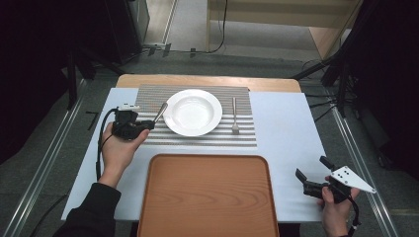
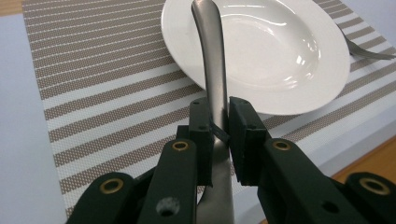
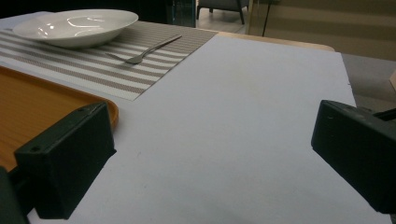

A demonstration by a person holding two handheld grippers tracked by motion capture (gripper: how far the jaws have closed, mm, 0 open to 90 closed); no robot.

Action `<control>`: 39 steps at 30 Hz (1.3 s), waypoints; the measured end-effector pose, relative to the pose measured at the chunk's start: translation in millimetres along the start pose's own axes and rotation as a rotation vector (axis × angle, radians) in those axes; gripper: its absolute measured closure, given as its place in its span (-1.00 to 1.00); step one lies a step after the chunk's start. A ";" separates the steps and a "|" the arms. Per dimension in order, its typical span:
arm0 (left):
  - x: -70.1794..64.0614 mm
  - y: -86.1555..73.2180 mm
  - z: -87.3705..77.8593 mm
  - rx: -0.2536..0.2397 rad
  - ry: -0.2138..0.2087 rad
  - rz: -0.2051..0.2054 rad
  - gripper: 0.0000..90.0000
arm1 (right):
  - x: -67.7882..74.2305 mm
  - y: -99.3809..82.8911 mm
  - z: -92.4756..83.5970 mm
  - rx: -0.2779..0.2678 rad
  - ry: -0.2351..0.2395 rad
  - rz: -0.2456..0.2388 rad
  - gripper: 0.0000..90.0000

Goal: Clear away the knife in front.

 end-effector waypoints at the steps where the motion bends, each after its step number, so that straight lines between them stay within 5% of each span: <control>1: -1.3 -1.3 -0.6 -0.002 -0.003 -0.001 0.77 | 0.0 0.0 0.1 0.000 0.000 -0.002 -1.00; 39: -53.6 -51.3 -19.8 -0.046 -0.093 0.022 0.77 | 0.8 -0.1 -0.2 0.000 0.004 -0.008 -1.00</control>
Point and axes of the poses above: each handheld gripper's, and its own axes: z roughly forward along the jaws, y roughly out of its top, x roughly to its left, the point moved 7 cm from there along z, roughly forward along the jaws, and after that the axes turned 2 degrees about -z, right-handed, at the moved point
